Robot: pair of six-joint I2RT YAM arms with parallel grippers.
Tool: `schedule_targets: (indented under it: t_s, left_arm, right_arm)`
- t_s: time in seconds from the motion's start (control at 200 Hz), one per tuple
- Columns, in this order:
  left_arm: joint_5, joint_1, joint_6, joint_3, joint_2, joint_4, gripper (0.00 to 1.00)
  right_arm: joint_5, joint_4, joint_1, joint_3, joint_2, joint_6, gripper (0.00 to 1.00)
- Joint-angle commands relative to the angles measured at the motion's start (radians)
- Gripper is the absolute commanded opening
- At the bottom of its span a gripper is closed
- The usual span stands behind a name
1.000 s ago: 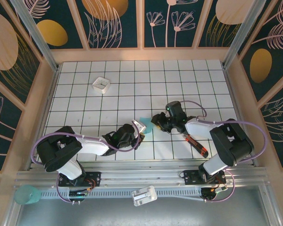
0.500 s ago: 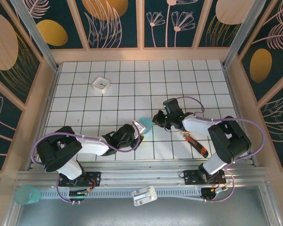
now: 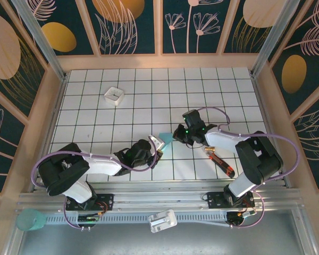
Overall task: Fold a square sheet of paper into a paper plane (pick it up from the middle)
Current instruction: Fold the wing for the fifth time at the center of the table.
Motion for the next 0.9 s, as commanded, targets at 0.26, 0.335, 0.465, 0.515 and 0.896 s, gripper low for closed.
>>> schedule_targets:
  t_s: [0.26,0.335,0.465,0.515,0.896]
  left_arm:
    - [0.150,0.017,-0.273,-0.049,0.025,0.204,0.00]
    - [0.186,0.030,-0.329,-0.053,0.038,0.240,0.00]
    - [0.272,0.070,-0.446,-0.065,0.075,0.316,0.00]
    - [0.299,0.081,-0.489,-0.069,0.095,0.348,0.00]
    - [0.393,0.120,-0.621,-0.073,0.206,0.494,0.00]
  right_arm:
    - [0.113,-0.077,-0.031,0.021,-0.146,-0.110,0.25]
    - [0.115,-0.076,-0.032,0.013,-0.163,-0.128,0.26]
    - [0.109,-0.070,-0.031,-0.004,-0.198,-0.151,0.28]
    - [0.109,-0.069,-0.032,-0.014,-0.209,-0.153,0.28]
    - [0.060,-0.043,-0.031,-0.094,-0.248,-0.150,0.28]
